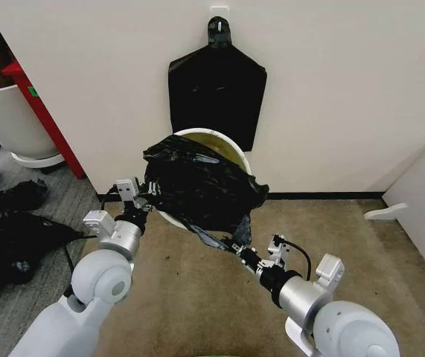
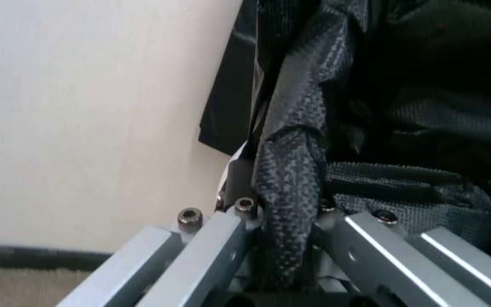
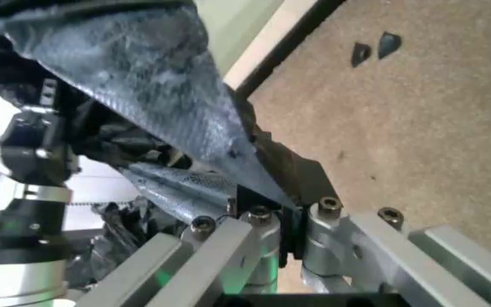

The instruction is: Place the garbage bag over the trash bin.

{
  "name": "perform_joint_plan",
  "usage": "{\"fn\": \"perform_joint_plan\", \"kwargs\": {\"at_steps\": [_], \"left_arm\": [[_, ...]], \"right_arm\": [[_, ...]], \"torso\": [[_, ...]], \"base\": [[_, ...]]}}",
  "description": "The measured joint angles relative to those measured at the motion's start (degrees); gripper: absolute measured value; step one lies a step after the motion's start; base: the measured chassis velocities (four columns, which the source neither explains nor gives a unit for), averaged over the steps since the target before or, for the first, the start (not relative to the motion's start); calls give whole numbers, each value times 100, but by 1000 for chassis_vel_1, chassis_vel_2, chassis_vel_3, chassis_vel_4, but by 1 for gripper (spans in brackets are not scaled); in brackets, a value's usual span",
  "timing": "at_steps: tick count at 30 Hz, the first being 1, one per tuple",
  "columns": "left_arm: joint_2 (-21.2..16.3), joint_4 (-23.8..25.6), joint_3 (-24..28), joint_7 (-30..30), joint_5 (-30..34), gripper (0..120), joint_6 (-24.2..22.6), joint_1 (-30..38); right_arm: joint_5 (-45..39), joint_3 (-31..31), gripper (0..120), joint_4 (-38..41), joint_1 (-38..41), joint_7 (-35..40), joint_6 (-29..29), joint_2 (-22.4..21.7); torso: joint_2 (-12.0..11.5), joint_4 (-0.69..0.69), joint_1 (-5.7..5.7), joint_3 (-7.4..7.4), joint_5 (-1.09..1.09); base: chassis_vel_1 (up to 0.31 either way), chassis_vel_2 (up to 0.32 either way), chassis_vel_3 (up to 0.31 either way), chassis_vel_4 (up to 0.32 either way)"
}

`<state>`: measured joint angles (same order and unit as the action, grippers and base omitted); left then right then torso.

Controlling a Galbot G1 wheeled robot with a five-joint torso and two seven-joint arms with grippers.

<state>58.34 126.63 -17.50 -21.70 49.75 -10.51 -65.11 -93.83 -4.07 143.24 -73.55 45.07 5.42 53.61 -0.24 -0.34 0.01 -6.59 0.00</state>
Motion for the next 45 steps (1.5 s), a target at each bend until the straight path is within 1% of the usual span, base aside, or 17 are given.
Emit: {"fn": "perform_joint_plan", "kwargs": {"at_steps": [4, 5, 7, 9, 10, 14, 19, 21, 23, 29, 39, 42, 44, 45], "left_arm": [[-124, 97, -41, -165, 452, 0, -208, 73], [-124, 97, -41, -165, 452, 0, -208, 73], [-187, 150, -60, -279, 722, 0, -295, 110], [-219, 150, -67, -375, 862, 0, -320, 144], [-219, 150, -67, -375, 862, 0, -320, 144], [-226, 139, -80, -628, 1267, 0, -368, 279], [-231, 135, -107, -815, 1587, 0, -407, 327], [-231, 176, -112, -921, 1840, 0, -463, 328], [-249, 213, -119, -937, 1951, 0, -536, 297], [-336, 268, -133, -905, 1996, 0, -655, 175], [-336, 257, -157, -764, 1951, 0, -770, -39], [-344, 223, -179, -560, 1858, 0, -827, -176], [-346, 212, -180, -535, 1835, 0, -831, -189], [-350, 158, -182, -434, 1720, 0, -836, -236]], "right_arm": [[122, -20, 0, -7, -45, 67, 91, 45], [122, -20, 0, -7, -45, 67, 91, 45], [201, -40, 0, -72, -71, 126, 119, 69], [280, -48, 0, -114, -119, 146, 174, 73], [280, -48, 0, -114, -119, 146, 174, 73], [505, -27, 0, -243, -168, 116, 259, 97], [622, -45, 0, -361, -158, 119, 283, 110], [698, -67, 0, -477, -128, 87, 296, 112], [779, -96, 0, -620, -26, 47, 297, 132], [930, -209, 0, -864, 255, -120, 296, 121], [1160, -358, 0, -960, 234, -155, 288, 16], [1193, -419, 0, -971, 248, -124, 284, -27], [1193, -428, 0, -970, 252, -118, 284, -34], [1194, -449, 0, -967, 261, -103, 285, -59]], "torso": [[0, 0, 0, -1, 0], [0, 0, 0, -1, 0], [0, 0, 0, -1, 0], [0, 0, 0, -1, 0], [0, 0, 0, -1, 0], [0, -1, 0, -1, 0], [0, 1, 0, 0, 0], [0, 0, 0, -1, -1], [0, -1, 0, 0, 0], [0, 1, 0, 0, 1], [0, 0, 0, 0, 0], [0, 0, 0, 0, 1], [0, 0, 0, 0, 0], [0, 0, 0, 0, 0]], "base": [[0, 0, 0, 0], [0, 0, 0, 0], [0, 0, 0, 0], [0, 0, 0, 0], [0, 0, 0, 0], [0, 0, 0, 0], [0, 0, 0, 0], [0, 0, 0, 0], [0, 0, 0, 0], [0, 0, 0, 0], [0, 0, 0, 0], [0, 0, 0, 0], [0, 0, 0, 0], [0, 0, 0, 0]]}}
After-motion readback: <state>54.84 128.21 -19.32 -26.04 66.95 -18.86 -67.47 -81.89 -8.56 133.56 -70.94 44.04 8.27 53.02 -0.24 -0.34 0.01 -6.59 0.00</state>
